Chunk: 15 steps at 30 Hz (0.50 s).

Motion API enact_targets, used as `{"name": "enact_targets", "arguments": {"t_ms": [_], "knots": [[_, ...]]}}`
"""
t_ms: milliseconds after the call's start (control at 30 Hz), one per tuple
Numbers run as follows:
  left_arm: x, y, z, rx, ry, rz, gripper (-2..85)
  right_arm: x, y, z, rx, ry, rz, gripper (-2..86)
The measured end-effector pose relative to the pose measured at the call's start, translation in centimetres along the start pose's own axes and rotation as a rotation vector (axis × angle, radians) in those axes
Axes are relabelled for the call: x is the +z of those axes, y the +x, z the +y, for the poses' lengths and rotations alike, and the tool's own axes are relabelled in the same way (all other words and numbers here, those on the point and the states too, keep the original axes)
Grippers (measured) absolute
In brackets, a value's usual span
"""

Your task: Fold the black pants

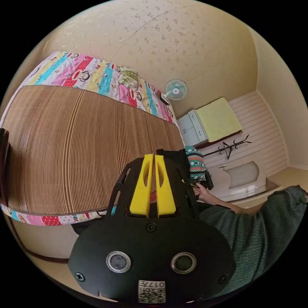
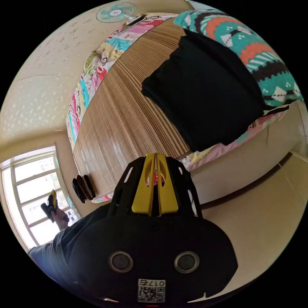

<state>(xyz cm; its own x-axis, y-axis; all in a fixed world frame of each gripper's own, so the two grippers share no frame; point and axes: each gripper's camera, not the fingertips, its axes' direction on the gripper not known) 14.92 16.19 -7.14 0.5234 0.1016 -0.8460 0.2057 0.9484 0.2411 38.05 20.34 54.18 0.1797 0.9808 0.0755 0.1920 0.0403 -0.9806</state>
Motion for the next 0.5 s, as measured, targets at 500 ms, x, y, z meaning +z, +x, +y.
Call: {"name": "enact_targets", "arguments": {"t_ms": [500], "knots": [[5.9, -2.1, 4.1, -0.036, 0.111, -0.110, -1.0, -14.1, -6.6, -6.0, -0.214, 0.020, 0.480, 9.3]]}}
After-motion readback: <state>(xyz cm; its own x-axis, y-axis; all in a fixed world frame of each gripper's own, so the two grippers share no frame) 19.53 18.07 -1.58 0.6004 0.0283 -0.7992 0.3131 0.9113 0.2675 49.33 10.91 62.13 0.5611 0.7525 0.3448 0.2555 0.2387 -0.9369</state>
